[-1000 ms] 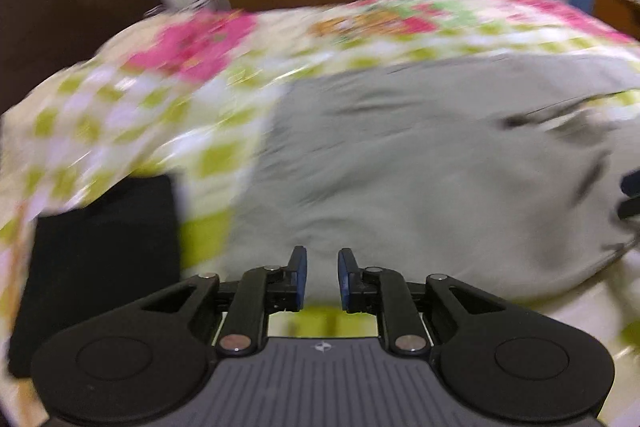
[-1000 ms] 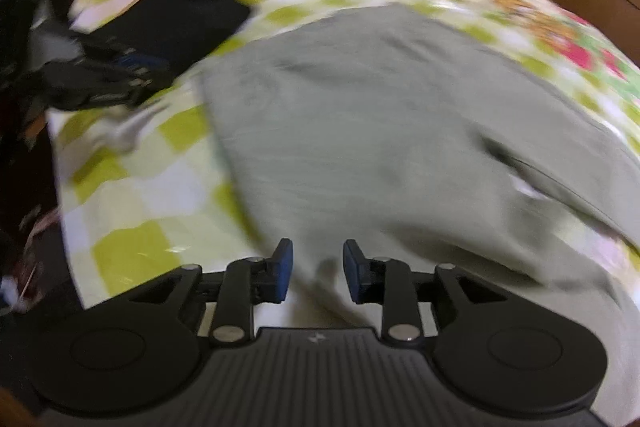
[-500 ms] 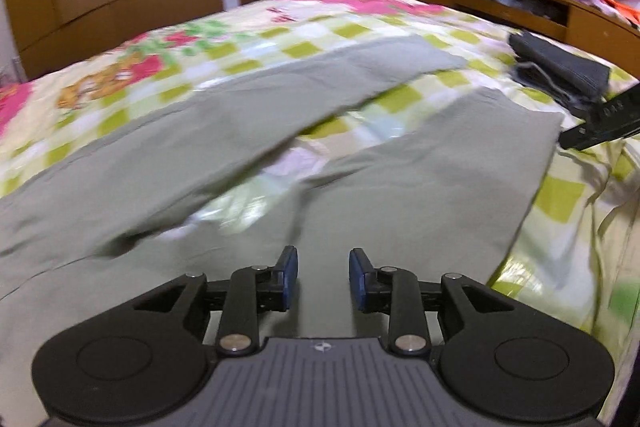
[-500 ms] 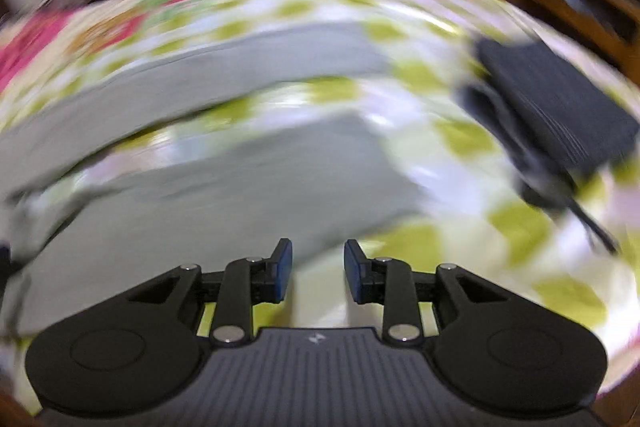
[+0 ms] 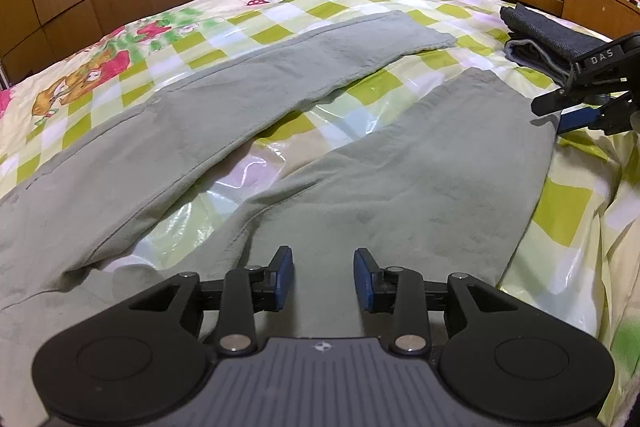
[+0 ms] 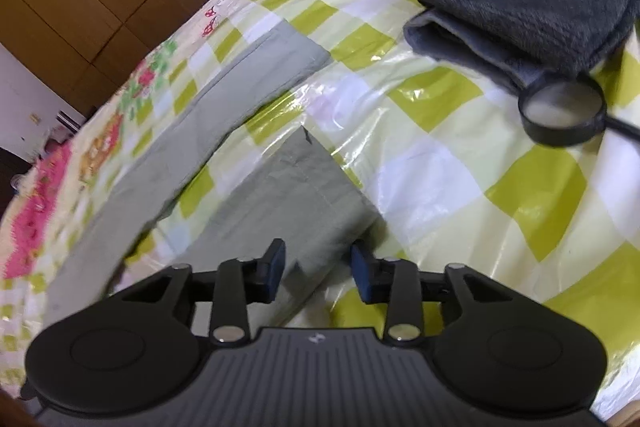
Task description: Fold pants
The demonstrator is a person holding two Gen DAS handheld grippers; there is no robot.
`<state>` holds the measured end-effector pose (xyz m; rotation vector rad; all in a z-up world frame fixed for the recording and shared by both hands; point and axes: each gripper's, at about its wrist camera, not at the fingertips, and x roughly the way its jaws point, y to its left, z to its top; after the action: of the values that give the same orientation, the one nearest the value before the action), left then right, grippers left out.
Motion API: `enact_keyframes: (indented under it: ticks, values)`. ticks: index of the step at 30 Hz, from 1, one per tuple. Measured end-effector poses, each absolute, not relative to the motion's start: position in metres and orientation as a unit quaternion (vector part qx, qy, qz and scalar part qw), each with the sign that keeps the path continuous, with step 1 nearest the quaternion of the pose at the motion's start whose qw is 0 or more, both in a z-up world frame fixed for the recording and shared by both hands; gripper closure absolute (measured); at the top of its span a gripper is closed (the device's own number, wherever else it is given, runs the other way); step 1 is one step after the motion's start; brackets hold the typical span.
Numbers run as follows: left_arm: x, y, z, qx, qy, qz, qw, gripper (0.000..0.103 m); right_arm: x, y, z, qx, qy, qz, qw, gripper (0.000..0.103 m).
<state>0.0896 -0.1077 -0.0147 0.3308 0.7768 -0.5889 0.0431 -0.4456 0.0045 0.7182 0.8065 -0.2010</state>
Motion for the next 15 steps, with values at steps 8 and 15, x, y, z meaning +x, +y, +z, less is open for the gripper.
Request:
enact_keyframes:
  ticks: [8, 15]
  values:
    - [0.084, -0.117, -0.014, 0.154, 0.369, -0.292, 0.869, 0.056, 0.055, -0.450, -0.005, 0.363, 0.381, -0.126, 0.841, 0.100]
    - [0.073, -0.141, -0.019, 0.152, 0.356, -0.317, 0.866, 0.049, 0.018, -0.469, 0.032, 0.350, 0.318, -0.146, 0.869, 0.100]
